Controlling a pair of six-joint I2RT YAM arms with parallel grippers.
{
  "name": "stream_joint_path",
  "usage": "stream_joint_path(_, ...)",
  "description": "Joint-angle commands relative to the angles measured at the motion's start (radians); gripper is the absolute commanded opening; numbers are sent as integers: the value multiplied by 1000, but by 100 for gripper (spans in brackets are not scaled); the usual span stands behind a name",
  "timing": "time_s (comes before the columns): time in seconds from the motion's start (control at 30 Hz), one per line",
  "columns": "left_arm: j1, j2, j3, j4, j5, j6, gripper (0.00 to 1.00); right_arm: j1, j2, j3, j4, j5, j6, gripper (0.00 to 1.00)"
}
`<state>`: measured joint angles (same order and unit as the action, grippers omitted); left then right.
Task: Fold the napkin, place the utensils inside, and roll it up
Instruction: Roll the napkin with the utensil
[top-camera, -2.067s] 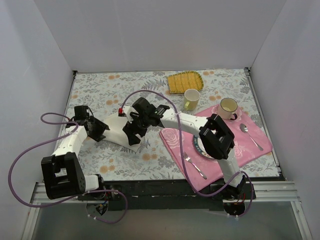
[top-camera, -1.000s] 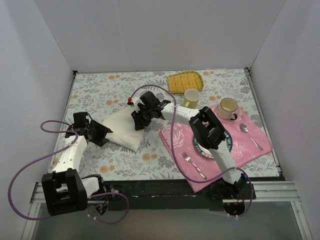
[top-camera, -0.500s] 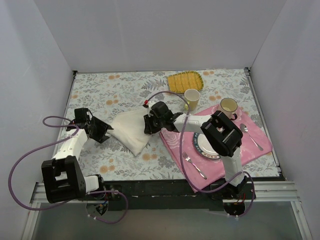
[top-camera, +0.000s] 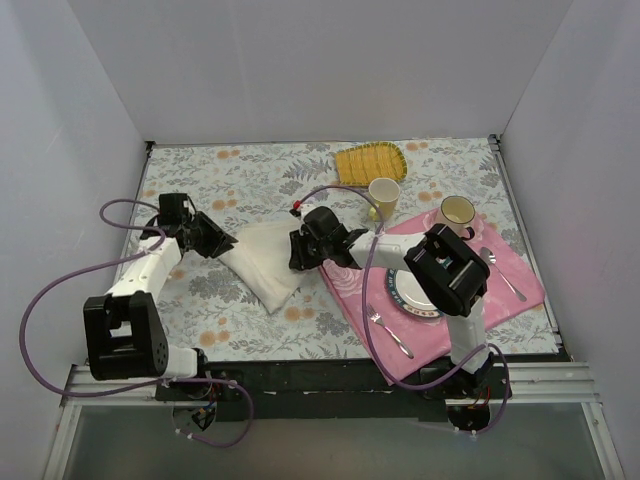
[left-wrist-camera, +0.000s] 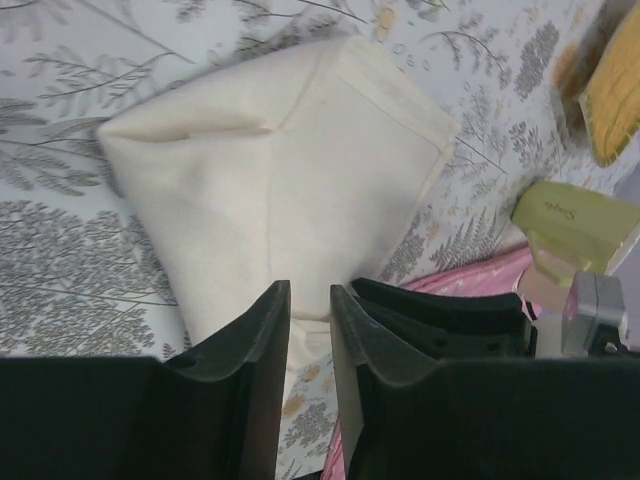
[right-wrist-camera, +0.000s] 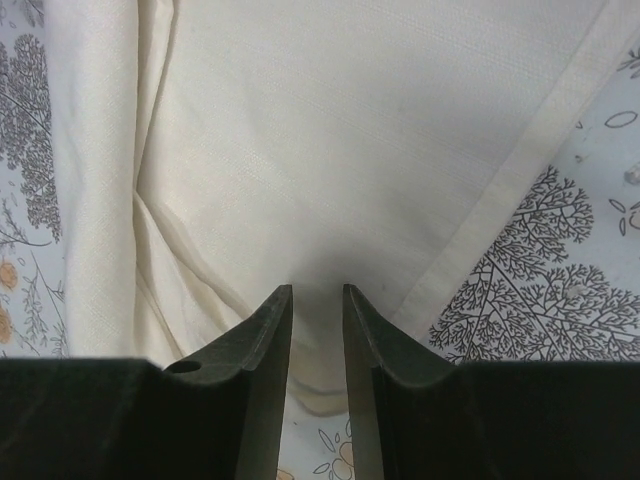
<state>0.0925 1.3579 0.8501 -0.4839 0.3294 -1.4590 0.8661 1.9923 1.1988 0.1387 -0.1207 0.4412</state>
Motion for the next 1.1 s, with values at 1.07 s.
stream_joint_path(1.07, -94, 291, 50, 79, -378, 12, 0, -96, 166, 130, -177, 0, -78, 28)
